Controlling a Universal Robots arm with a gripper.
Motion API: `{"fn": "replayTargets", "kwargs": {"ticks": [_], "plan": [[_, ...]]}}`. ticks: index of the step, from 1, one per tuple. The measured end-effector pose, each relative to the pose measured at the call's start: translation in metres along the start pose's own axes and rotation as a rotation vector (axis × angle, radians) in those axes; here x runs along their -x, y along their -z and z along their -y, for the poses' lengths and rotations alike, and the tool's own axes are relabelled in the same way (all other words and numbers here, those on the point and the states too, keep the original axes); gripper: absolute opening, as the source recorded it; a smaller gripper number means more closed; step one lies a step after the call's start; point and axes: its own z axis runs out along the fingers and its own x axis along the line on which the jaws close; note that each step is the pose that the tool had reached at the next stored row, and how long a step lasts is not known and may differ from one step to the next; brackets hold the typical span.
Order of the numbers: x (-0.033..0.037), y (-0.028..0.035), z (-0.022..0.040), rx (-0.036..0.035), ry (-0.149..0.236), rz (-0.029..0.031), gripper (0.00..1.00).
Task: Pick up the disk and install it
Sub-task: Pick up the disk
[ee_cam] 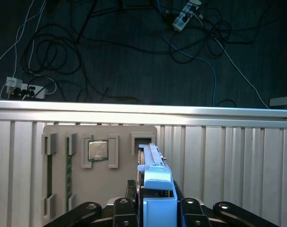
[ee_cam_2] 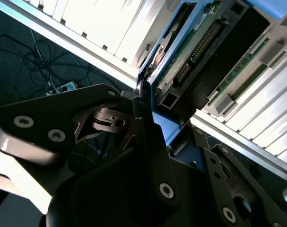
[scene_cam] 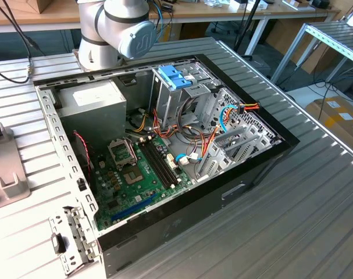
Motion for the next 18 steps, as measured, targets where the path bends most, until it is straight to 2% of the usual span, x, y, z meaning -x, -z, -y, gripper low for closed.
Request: {"fn": "replayTargets", "kwargs": {"ticks": [5,18], "plan": [[0.0001,0.0023,0.0,0.0,0.0,0.0,0.37],[0.0005,0.0149,-0.0004,0.0001,0.0,0.0,0.37]]}}
